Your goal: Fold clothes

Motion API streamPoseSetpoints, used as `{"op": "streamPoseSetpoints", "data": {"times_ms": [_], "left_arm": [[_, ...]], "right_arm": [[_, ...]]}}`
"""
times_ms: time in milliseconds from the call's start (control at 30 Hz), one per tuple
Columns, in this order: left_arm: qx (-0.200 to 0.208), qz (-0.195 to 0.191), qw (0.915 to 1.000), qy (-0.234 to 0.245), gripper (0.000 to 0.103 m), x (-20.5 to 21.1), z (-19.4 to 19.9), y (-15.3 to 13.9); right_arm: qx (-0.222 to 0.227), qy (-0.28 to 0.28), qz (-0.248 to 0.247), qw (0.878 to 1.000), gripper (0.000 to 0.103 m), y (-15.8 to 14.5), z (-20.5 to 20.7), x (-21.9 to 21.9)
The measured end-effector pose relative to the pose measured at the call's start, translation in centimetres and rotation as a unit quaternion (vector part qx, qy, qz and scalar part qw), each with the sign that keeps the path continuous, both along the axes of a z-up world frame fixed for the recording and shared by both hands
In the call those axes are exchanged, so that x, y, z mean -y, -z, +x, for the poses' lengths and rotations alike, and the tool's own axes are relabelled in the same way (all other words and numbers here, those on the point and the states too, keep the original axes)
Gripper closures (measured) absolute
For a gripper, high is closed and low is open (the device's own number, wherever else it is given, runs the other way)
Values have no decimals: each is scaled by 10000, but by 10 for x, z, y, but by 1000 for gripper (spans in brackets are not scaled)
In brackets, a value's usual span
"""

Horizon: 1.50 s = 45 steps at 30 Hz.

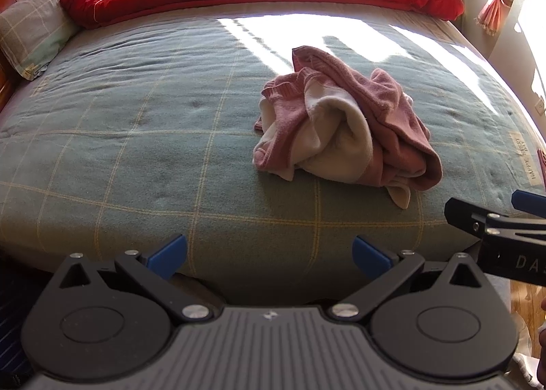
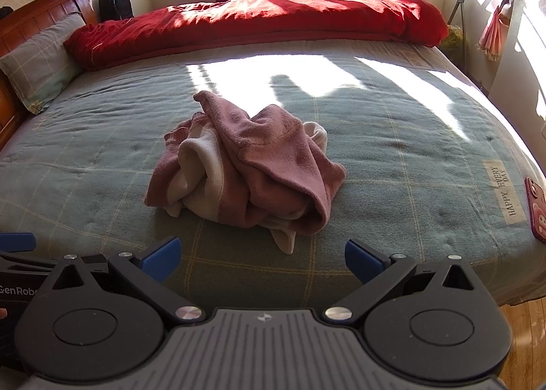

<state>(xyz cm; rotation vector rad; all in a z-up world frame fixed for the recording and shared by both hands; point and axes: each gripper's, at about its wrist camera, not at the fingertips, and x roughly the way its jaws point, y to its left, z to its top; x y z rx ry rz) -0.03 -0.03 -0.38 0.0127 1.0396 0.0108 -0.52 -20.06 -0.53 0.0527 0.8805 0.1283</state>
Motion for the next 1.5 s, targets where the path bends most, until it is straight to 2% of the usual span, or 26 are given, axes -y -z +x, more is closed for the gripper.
{"op": "streamPoseSetpoints", "data": {"times_ms": [1500], "left_arm": [[-59, 40, 10000, 40, 1, 0, 1, 1]], "right_arm": [[-102, -56, 23, 9999, 0, 2, 2, -3]]}}
